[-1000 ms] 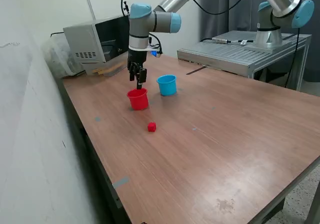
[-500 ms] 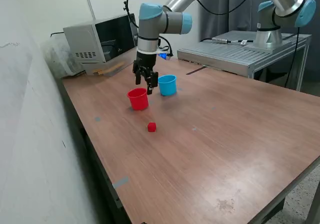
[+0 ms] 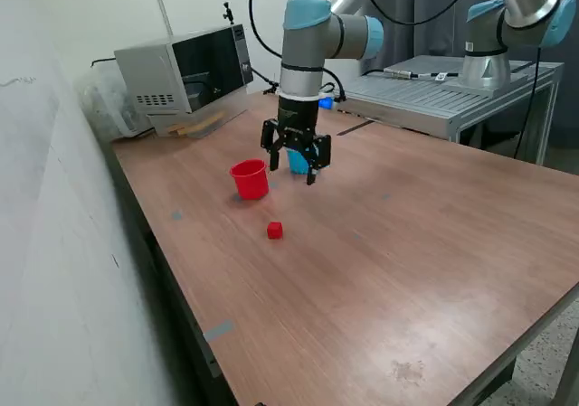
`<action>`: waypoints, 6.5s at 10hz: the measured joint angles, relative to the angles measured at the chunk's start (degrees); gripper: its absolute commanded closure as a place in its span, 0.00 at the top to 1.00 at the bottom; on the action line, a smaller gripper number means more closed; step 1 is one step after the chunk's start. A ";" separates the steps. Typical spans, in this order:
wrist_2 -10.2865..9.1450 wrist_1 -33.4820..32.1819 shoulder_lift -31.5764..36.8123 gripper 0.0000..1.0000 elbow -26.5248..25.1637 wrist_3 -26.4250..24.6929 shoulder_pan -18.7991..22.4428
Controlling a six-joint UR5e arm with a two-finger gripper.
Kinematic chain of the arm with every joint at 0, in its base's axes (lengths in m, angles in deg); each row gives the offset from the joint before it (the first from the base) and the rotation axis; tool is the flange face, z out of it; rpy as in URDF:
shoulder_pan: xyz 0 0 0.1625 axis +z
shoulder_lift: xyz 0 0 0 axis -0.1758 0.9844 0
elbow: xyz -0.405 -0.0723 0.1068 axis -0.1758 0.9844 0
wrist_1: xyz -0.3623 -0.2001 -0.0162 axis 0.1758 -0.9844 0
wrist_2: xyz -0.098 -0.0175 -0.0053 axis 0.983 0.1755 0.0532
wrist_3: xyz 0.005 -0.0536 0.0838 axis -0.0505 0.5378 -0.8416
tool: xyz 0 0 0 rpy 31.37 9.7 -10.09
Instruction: Place red objects in the red bin, and blue objects in the blue bin.
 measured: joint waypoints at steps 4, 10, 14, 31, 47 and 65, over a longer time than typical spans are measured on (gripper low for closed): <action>-6.49 12.18 -2.18 1.00 5.52 20.42 1.54; -2.34 18.33 -9.03 1.00 17.81 25.97 1.25; -1.98 18.58 -13.35 1.00 22.78 24.55 -0.29; -1.95 16.91 -17.85 0.00 24.77 16.16 -0.70; 6.74 14.73 -5.67 0.00 18.85 5.34 -9.76; 2.33 19.04 -4.11 1.00 12.33 3.33 -13.51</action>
